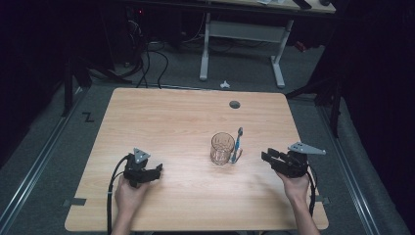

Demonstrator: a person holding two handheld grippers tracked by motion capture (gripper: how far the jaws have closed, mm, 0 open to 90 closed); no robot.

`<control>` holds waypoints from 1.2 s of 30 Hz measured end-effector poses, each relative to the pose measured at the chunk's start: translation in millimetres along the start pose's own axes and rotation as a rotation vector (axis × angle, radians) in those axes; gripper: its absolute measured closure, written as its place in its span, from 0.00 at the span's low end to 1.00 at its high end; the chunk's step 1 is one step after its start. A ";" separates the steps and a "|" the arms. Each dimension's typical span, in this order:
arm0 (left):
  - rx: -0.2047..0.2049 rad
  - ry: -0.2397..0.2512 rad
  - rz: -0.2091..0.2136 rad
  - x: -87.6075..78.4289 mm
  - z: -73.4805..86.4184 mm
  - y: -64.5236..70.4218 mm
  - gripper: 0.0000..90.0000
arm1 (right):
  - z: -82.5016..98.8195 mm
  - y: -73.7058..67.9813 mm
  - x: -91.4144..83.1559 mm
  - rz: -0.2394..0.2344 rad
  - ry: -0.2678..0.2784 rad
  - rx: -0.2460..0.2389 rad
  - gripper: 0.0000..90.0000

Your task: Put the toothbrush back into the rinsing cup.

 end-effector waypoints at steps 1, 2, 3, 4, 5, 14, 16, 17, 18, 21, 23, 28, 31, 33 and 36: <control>0.000 0.000 0.000 0.0 0.0 0.0 0.29 | 0.0 0.0 0.0 0.000 0.000 0.000 0.68; 0.000 0.000 0.000 0.0 0.0 0.0 0.29 | 0.2 -0.7 0.5 0.003 -0.001 -0.002 0.68; 0.000 0.000 0.000 0.0 0.0 0.0 0.29 | 0.2 -0.7 0.5 0.003 -0.001 -0.002 0.68; 0.000 0.000 0.000 0.0 0.0 0.0 0.29 | 0.3 -0.6 0.8 0.004 -0.004 -0.006 0.68; 0.000 0.000 0.000 0.0 0.0 0.0 0.29 | 0.5 -0.8 1.2 0.005 -0.007 -0.005 0.68; -0.001 0.001 0.000 0.0 0.0 0.0 0.29 | 2.4 -1.9 4.5 0.015 -0.016 -0.014 0.68; 0.000 0.001 0.000 0.0 0.0 0.0 0.29 | 4.6 -1.0 6.2 0.016 -0.020 -0.011 0.68; -0.001 0.001 0.000 0.0 0.0 0.0 0.29 | 7.1 0.1 7.7 0.019 -0.025 -0.002 0.68; -0.001 0.001 0.000 0.0 0.0 0.0 0.29 | 8.2 0.9 8.3 0.020 -0.026 -0.002 0.68; 0.000 0.000 0.000 0.0 0.0 0.0 0.29 | 9.8 1.5 9.3 0.023 -0.026 0.001 0.68; 0.000 0.000 0.000 0.0 0.0 0.0 0.29 | 11.9 2.4 10.8 0.031 -0.035 0.000 0.68; 0.001 0.000 0.000 0.0 0.0 0.0 0.29 | 14.5 4.3 13.1 0.041 -0.047 -0.001 0.68; 0.001 0.000 0.000 0.0 0.0 0.0 0.29 | 15.0 3.3 15.7 0.046 -0.052 -0.006 0.68; 0.000 0.000 0.000 0.0 0.0 0.0 0.29 | 15.7 3.0 17.6 0.050 -0.061 -0.015 0.68; 0.000 0.000 0.000 0.0 0.0 0.0 0.29 | 16.4 3.0 19.3 0.050 -0.064 -0.014 0.68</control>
Point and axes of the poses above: each handheld gripper's, and its own axes: x roughly forward along the jaws, z roughly out of its underside, y roughly to its right, the point moved 1 cm from there along x, roughly forward along the jaws, and after that the axes turned 1 degree about -x, right-handed, at the moved point
